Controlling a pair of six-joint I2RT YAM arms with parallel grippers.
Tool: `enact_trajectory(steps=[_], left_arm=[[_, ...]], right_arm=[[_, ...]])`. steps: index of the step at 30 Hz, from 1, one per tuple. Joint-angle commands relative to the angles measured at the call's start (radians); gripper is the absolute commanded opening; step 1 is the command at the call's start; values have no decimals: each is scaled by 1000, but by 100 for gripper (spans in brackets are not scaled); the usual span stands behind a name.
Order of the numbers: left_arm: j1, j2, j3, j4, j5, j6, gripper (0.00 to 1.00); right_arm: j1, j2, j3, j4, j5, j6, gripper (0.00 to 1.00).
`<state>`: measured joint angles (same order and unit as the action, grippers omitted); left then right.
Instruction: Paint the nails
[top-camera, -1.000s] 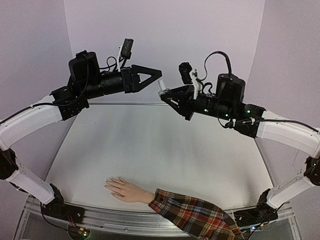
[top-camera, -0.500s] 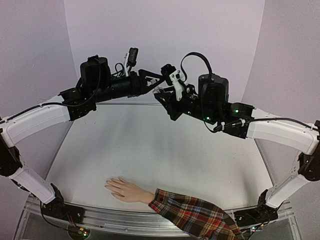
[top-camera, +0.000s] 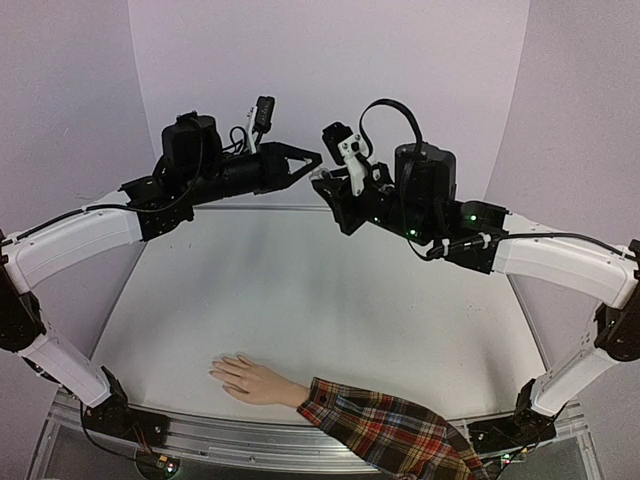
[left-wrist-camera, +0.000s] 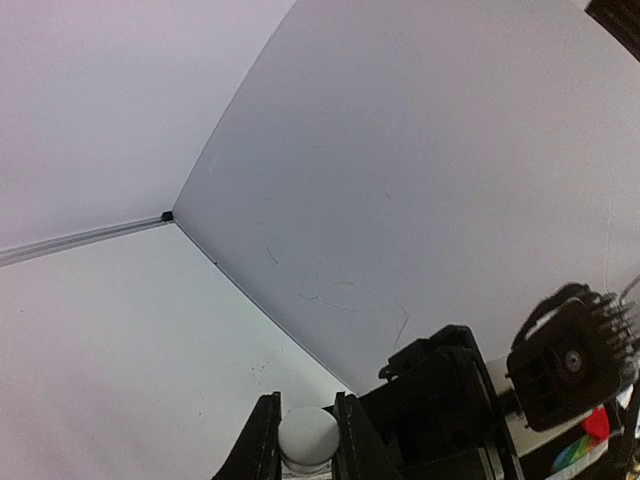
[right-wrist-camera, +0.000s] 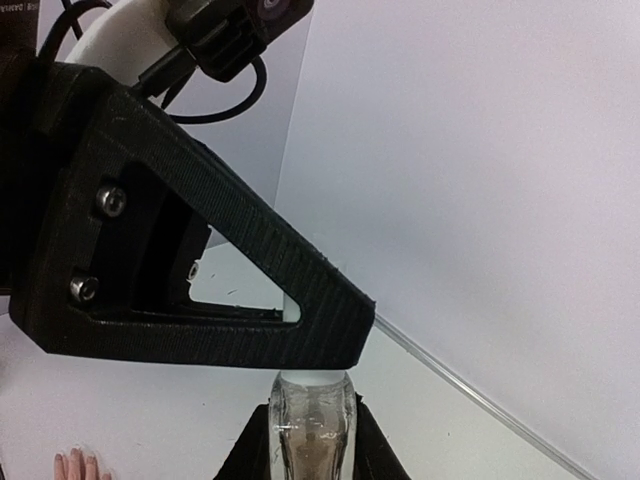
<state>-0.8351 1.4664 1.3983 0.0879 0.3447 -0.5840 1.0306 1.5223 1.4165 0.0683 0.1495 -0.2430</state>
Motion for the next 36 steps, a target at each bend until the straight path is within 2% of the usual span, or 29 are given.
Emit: enact_trajectory(steps=[1, 3, 5, 8, 10, 12, 16, 17, 18, 21, 25, 32, 36], left_arm=[[-16, 32, 3, 207, 489, 56, 0], [-16, 34, -35, 388, 713, 14, 0], [-16, 35, -62, 551, 829, -76, 0], [-17, 42, -36, 549, 892, -81, 0], [-16, 40, -19, 469, 869, -36, 0], [-15, 29, 4, 354, 805, 45, 3], [-7, -21, 21, 136, 514, 125, 53], [-6, -36, 19, 99, 429, 133, 62], [-6, -48, 17, 68, 341, 135, 67], [-5, -72, 3, 14, 148, 106, 70], [-6, -79, -13, -6, -12, 19, 69], [-6, -38, 36, -66, -72, -45, 61], [-6, -17, 68, -125, -94, -61, 57]], right_arm=[[-73, -76, -9, 42, -635, -2, 0], [-152, -98, -16, 62, -1178, 72, 0], [-171, -87, 29, 73, -1484, 144, 0], [-170, -100, 24, 73, -1542, 176, 0], [-171, -124, -16, 70, -1457, 152, 0], [-176, -146, -54, 69, -1296, 125, 0], [-177, -168, -126, 70, -887, 75, 0], [-177, -164, -133, 70, -782, 70, 0], [-177, -158, -137, 70, -708, 67, 0], [-158, -144, -154, 96, -497, 50, 0], [-121, -120, -145, 108, -302, 22, 0], [-54, -78, -119, 139, -92, -46, 0], [-40, -68, -114, 155, -49, -52, 0]])
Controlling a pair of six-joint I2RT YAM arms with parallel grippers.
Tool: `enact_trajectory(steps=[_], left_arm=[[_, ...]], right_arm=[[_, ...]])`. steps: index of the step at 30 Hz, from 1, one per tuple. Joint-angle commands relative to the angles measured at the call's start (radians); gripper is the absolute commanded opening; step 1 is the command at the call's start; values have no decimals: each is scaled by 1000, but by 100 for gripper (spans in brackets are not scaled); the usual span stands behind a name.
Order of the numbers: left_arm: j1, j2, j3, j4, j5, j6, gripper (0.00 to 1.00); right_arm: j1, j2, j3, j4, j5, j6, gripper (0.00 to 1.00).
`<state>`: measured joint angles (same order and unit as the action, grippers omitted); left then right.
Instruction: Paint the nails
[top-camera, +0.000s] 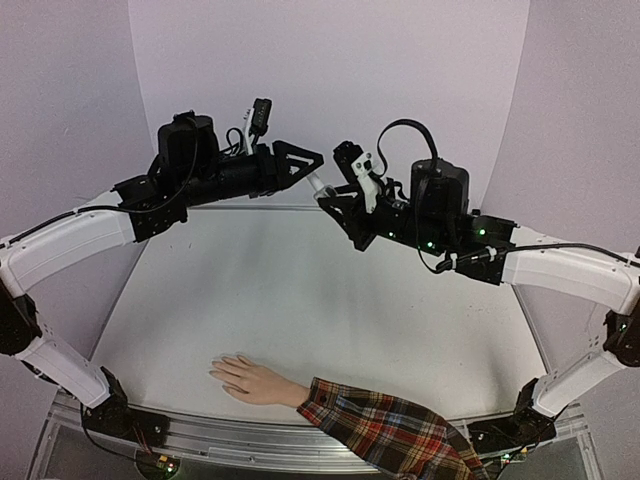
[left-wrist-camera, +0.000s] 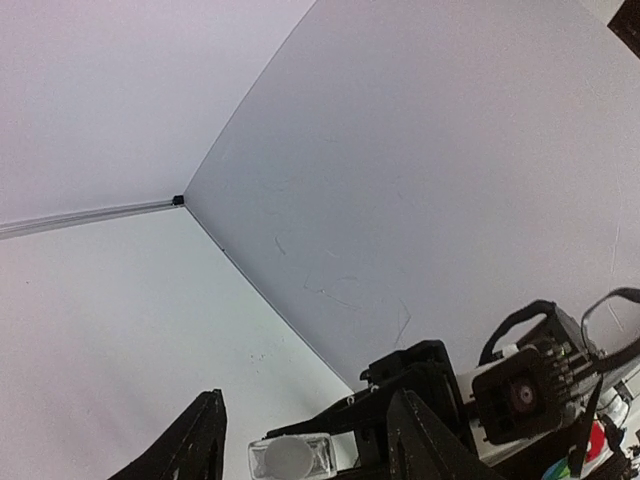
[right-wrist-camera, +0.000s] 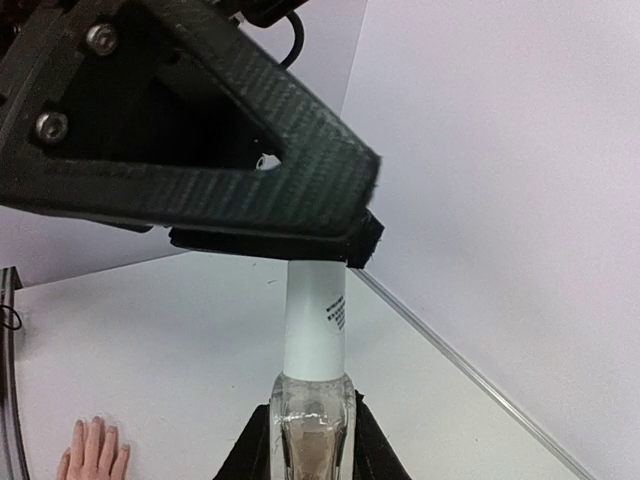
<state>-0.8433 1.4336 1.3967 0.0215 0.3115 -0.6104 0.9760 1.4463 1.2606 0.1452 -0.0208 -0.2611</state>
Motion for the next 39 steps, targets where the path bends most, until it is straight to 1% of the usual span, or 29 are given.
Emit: enact_trajectory(steps=[1, 4, 9, 11, 15, 18, 19, 22, 25, 27, 29, 32, 35, 39], left_arm=[[2, 18, 70, -58, -57, -37, 56], [3, 30, 81, -74, -56, -49, 55], [2, 49, 94, -90, -43, -58, 56], [3, 54, 92, -70, -26, -60, 53], [3, 67, 90, -23, 7, -60, 43], [2, 75, 94, 13, 18, -59, 42], [2, 79, 100, 12, 22, -57, 39], [2, 89, 104, 23, 41, -56, 27], [1, 95, 104, 41, 78, -37, 9], [1, 98, 110, 42, 113, -11, 1], [1, 95, 114, 42, 150, 23, 0], [-2, 94, 136, 4, 189, 75, 0], [-6, 102, 177, -78, 170, 125, 0], [-13, 105, 198, -129, 116, 155, 0]], right_arm=[[17, 10, 44, 79, 127, -35, 0], [22, 12, 45, 85, 146, -44, 0], [24, 13, 48, 92, 158, -50, 0], [27, 16, 52, 93, 154, -50, 0], [27, 20, 55, 94, 144, -49, 0], [30, 23, 56, 94, 144, -46, 0], [30, 23, 54, 94, 144, -45, 0], [30, 25, 56, 94, 143, -40, 0], [30, 31, 63, 91, 147, -35, 0], [30, 39, 78, 69, 149, -21, 0], [30, 53, 109, 26, 141, -6, 2], [29, 79, 161, -63, 139, 15, 8], [29, 113, 212, -126, 166, 23, 13], [30, 142, 255, -155, 186, 25, 18]])
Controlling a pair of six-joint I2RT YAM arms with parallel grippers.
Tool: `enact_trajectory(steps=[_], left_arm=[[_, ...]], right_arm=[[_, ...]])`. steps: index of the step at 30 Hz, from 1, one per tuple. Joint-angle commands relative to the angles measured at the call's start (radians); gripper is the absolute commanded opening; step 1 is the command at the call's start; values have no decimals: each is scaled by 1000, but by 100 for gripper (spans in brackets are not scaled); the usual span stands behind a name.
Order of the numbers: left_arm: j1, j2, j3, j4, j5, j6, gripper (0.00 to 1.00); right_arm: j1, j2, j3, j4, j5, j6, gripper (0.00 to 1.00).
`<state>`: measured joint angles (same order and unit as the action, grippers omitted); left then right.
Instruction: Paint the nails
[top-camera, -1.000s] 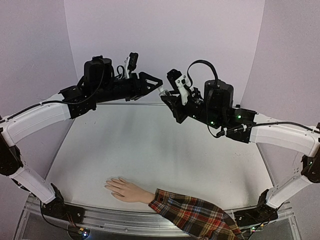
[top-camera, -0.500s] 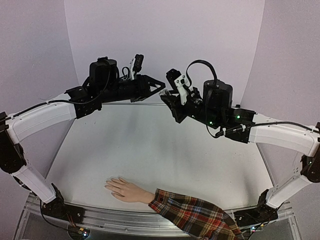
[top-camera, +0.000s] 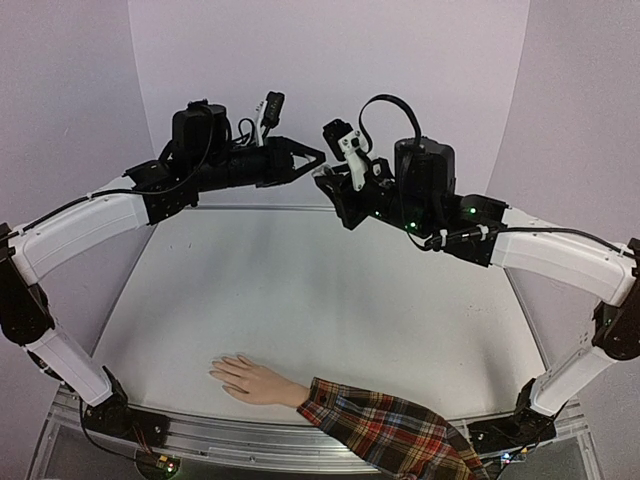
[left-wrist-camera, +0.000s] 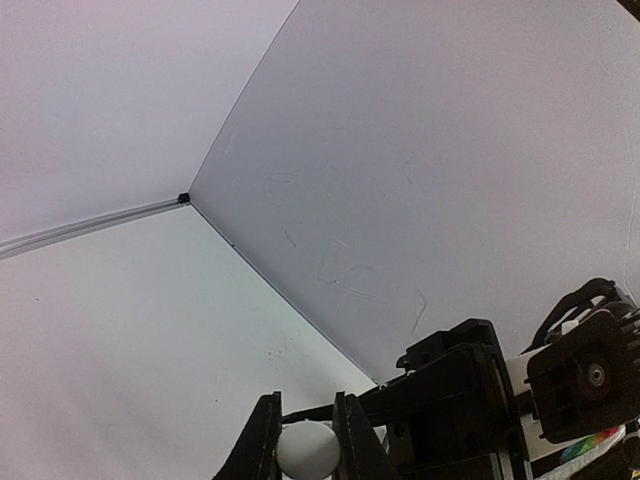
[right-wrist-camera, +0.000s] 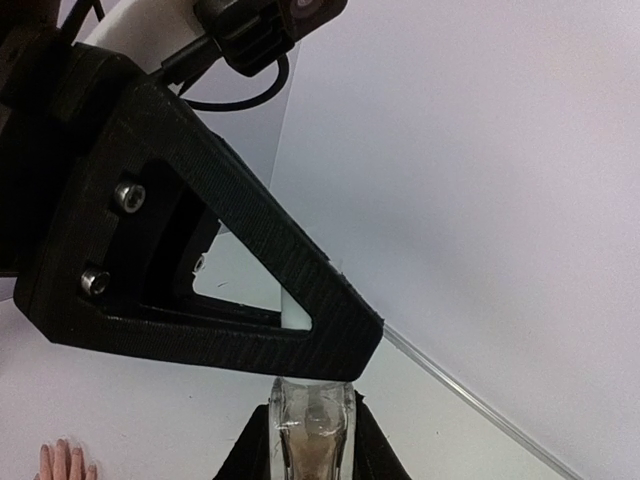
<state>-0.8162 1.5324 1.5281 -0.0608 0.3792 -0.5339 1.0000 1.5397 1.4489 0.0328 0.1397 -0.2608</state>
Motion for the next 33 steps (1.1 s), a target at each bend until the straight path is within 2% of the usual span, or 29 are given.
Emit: enact_trajectory(steps=[1, 7, 8, 10, 11, 12, 13, 15, 17, 19, 20, 22, 26, 27, 28, 29, 30, 31, 33], left_arm=[[-41, 7, 70, -57, 39, 85, 0], [-61, 14, 94, -110, -8, 124, 0], [-63, 13, 95, -112, -8, 130, 0], [-69, 8, 86, -100, 44, 161, 0], [-69, 1, 69, -84, 95, 184, 0], [-69, -17, 37, -34, 209, 211, 0], [-67, -32, -14, 24, 314, 236, 0], [-65, -47, -60, 143, 627, 246, 0], [-64, -32, -73, 259, 842, 154, 0], [-66, -4, -76, 427, 998, 1, 0], [-67, 5, -83, 520, 1038, -64, 0], [-65, 8, -84, 545, 1058, -92, 0], [-52, -7, -33, 343, 1009, 35, 2], [-42, -19, -23, 281, 969, 63, 12], [-28, -36, -21, 230, 917, 80, 30], [-18, -53, -35, 222, 880, 82, 46], [-8, -82, -55, 221, 829, 79, 55], [1, -114, -75, 232, 769, 71, 72], [6, -161, -103, 213, 652, 69, 79]], right_arm=[[6, 54, 77, -59, 27, 25, 19], [6, 83, 122, -77, 23, 18, 18], [6, 89, 130, -78, 20, 19, 15], [-3, 93, 136, -77, -22, 35, 0], [-14, 86, 131, -75, -87, 50, 0], [-28, 77, 123, -64, -170, 73, 0], [-51, 63, 105, -51, -309, 82, 0], [-100, 28, 56, 34, -592, 103, 0], [-142, -14, -20, 161, -921, 159, 0], [-172, -11, -25, 261, -1153, 244, 0], [-176, -2, -9, 276, -1217, 299, 0], [-176, -2, -4, 298, -1283, 321, 0], [-186, -37, -51, 315, -1264, 302, 0], [-188, -49, -69, 315, -1246, 288, 0], [-191, -64, -90, 314, -1223, 270, 0], [-193, -83, -116, 313, -1180, 235, 0], [-193, -102, -143, 311, -1137, 199, 0], [-192, -118, -166, 304, -1093, 166, 0], [-193, -148, -211, 300, -970, 114, 0]])
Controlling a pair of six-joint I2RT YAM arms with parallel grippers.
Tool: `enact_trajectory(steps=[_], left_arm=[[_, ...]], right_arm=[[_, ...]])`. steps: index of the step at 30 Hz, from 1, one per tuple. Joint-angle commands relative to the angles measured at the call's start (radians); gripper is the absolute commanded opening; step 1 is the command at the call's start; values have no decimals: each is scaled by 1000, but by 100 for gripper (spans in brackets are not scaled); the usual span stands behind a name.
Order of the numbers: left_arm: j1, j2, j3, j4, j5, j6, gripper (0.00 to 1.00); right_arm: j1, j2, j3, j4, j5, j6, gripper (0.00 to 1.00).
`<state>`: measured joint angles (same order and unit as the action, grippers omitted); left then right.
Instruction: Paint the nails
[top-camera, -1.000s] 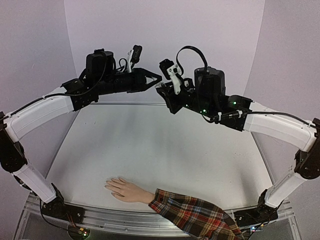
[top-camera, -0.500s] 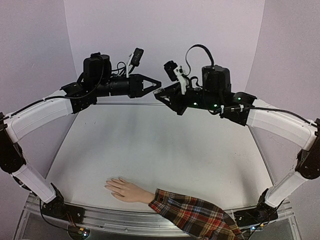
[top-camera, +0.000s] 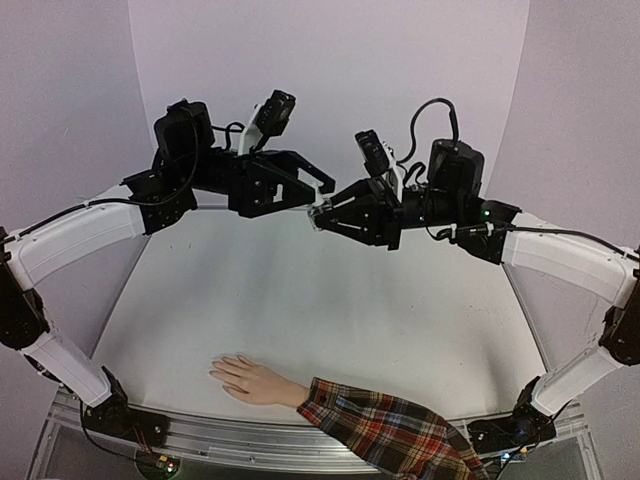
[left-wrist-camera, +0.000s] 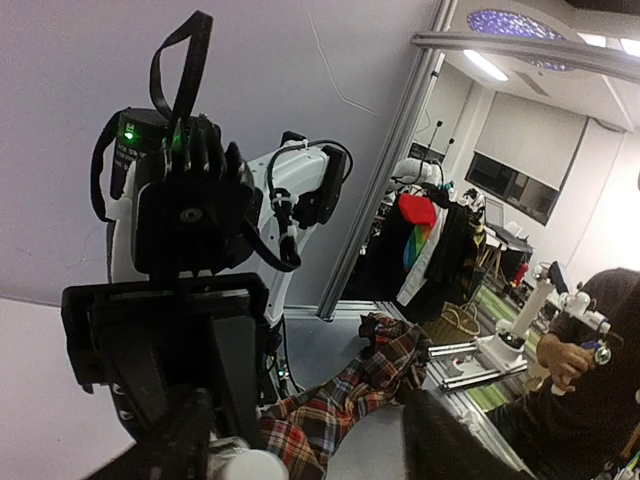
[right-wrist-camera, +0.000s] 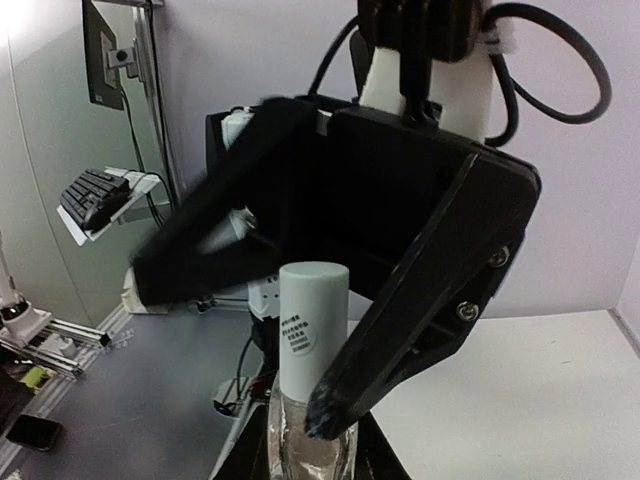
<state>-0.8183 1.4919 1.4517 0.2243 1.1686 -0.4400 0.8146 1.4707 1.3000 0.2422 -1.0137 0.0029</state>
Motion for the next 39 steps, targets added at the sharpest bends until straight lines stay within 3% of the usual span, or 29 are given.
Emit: enact_trajectory(steps=[1, 7, 15, 21, 29, 34, 37, 39], left_arm=[[8, -134, -33, -87, -197, -21, 80], [7, -142, -18, -240, -555, -21, 76], [-23, -60, 91, -414, -646, 40, 71], [-43, -39, 110, -415, -676, 52, 66], [-64, -37, 95, -385, -769, 31, 40], [-80, -38, 91, -392, -765, 53, 16], [-89, -41, 78, -377, -676, 92, 1], [-90, -53, 42, -324, -541, 134, 0]], right_arm=[[-8, -86, -76, 90, 232, -165, 0], [19, -93, -102, 96, 473, -220, 0], [39, -60, -62, 61, 561, -239, 0], [58, -37, -36, 26, 612, -261, 0], [104, -6, 5, -15, 729, -295, 0], [115, -3, 27, -14, 772, -245, 0], [113, 1, 49, -12, 718, -184, 0], [96, 2, 57, 6, 539, -127, 0]])
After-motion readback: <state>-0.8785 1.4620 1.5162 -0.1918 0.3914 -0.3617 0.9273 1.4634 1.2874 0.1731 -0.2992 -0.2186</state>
